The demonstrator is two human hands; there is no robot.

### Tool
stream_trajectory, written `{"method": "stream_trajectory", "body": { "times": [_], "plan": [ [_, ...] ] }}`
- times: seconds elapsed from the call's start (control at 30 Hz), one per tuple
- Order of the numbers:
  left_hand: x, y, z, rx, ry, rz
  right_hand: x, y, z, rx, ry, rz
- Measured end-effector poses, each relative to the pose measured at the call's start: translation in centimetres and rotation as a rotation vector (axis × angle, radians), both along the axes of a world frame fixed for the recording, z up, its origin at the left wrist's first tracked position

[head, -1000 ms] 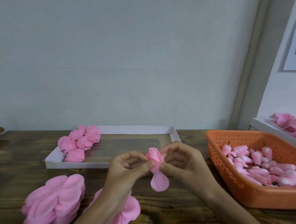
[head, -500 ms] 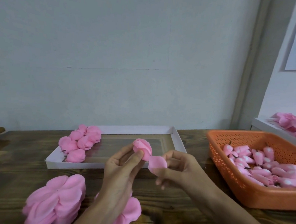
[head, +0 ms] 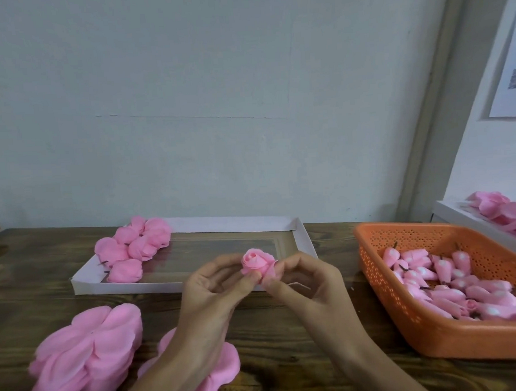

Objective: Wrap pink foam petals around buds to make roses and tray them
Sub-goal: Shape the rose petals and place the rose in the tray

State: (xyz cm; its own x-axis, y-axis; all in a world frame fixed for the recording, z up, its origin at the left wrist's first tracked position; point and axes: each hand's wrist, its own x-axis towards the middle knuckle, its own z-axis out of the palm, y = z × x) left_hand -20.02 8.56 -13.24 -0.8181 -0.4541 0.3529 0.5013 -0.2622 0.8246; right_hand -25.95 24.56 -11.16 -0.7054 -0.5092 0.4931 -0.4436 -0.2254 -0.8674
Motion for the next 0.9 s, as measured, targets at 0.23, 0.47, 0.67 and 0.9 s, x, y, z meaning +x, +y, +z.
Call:
{"method": "stream_trajectory", "body": {
  "times": [0.23, 0.47, 0.67, 0.9],
  "plan": [
    [0.1, -0.1, 0.0, 0.001, -0.022, 0.046, 0.0, 0.0, -0.4, -0.004, 0.251, -0.120],
    [0.4, 0.2, 0.5, -0.118, 0.016, 0.042, 0.2, 0.2, -0.7, 0.037, 0.435, -0.229],
    [0.3, 0.0, 0.3, -0.161, 0.019, 0.012, 0.2, 0.1, -0.7, 0.031, 0.377, -0.246],
    [0.5, 0.2, 0.3, -0.270, 0.042, 0.004, 0.0, 0.0, -1.1, 0.130, 0.387, -0.290]
  ]
}}
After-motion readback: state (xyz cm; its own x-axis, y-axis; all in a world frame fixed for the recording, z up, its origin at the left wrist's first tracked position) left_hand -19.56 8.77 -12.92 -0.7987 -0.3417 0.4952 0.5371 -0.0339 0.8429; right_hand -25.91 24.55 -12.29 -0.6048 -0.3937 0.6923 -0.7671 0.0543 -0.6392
